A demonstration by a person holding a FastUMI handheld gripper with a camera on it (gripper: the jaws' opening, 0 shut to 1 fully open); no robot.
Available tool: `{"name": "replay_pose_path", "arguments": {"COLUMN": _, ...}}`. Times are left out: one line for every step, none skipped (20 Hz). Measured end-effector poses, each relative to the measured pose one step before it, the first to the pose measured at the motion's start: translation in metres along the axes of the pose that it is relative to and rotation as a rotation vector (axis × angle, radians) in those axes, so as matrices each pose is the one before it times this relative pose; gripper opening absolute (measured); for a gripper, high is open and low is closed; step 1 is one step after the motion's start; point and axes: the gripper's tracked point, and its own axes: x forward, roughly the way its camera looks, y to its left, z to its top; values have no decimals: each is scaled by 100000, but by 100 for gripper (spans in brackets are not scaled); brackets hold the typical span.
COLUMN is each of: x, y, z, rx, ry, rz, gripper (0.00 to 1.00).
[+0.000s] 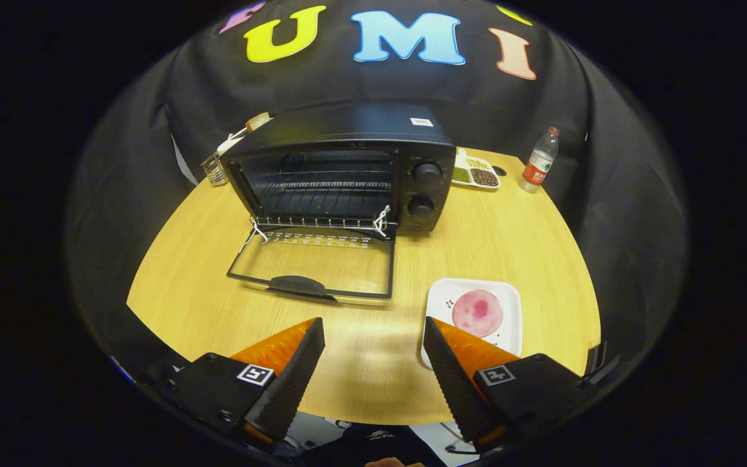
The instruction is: Open the toaster oven, put the food inside, and close the toaster oven door.
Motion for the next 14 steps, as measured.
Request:
{"name": "replay_pose_path", "arguments": {"x": -141, "y": -973, "z": 189, "rx": 1702, "ry": -163, "rz": 162, "gripper": 98}}
{"name": "replay_pose_path", "arguments": {"x": -34, "y": -999, "z": 345, "rx": 1647, "ry": 184, "rz": 114, "gripper": 98}}
{"name": "replay_pose_path", "arguments": {"x": 68, "y": -1106, "z": 140, "rx": 1288, "ry": 632, "rz": 144, "gripper": 98}}
{"name": "replay_pose_path", "arguments": {"x": 316, "y": -1180, "z": 238, "rx": 1153, "ry": 1073, "rz": -55, "gripper": 98}}
{"name": "replay_pose_path", "arguments": {"x": 269, "y": -1235, "z": 147, "rx": 1294, "ry": 1244, "rz": -105, "gripper": 98}}
{"name": "replay_pose_path", "arguments": {"x": 198, "y": -1110, "z": 386, "rx": 1036, "ry": 1015, "rz": 447, "gripper": 98}}
{"name": "replay_pose_path", "arguments": {"x": 228, "y": -1030, "z": 369, "rx": 466, "ry": 647, "rz": 550, "gripper": 98}}
{"name": "replay_pose_path", "arguments": {"x": 272, "y": -1123, "z": 432, "rx": -277, "ry": 460, "rz": 237, "gripper": 98}}
{"name": "replay_pose_path", "arguments": {"x": 191, "y": -1201, "z": 41, "rx": -643, "ry": 1083, "rz": 273, "gripper": 98}}
{"name": "replay_pose_path", "arguments": {"x": 157, "y": -1144, "z": 103, "rx": -448, "ry": 874, "rz": 470, "gripper": 98}}
{"name": "replay_pose_path", "arguments": {"x": 330, "y": -942, "z": -32, "rx": -403, "ry": 1129, "rz": 696, "gripper": 98}}
{"name": "replay_pose_path", "arguments": {"x": 333, "y": -971, "z": -127, "rx": -236, "ry": 1433, "rz": 465, "gripper": 98}}
{"name": "replay_pose_path", "arguments": {"x": 256, "y": -1035, "z": -309, "rx": 31, "ry": 1306, "rz": 283, "gripper": 98}}
{"name": "replay_pose_path", "arguments": {"x": 220, "y": -1108, "z": -119, "rx": 391, "ry": 686, "rz": -343, "gripper": 98}}
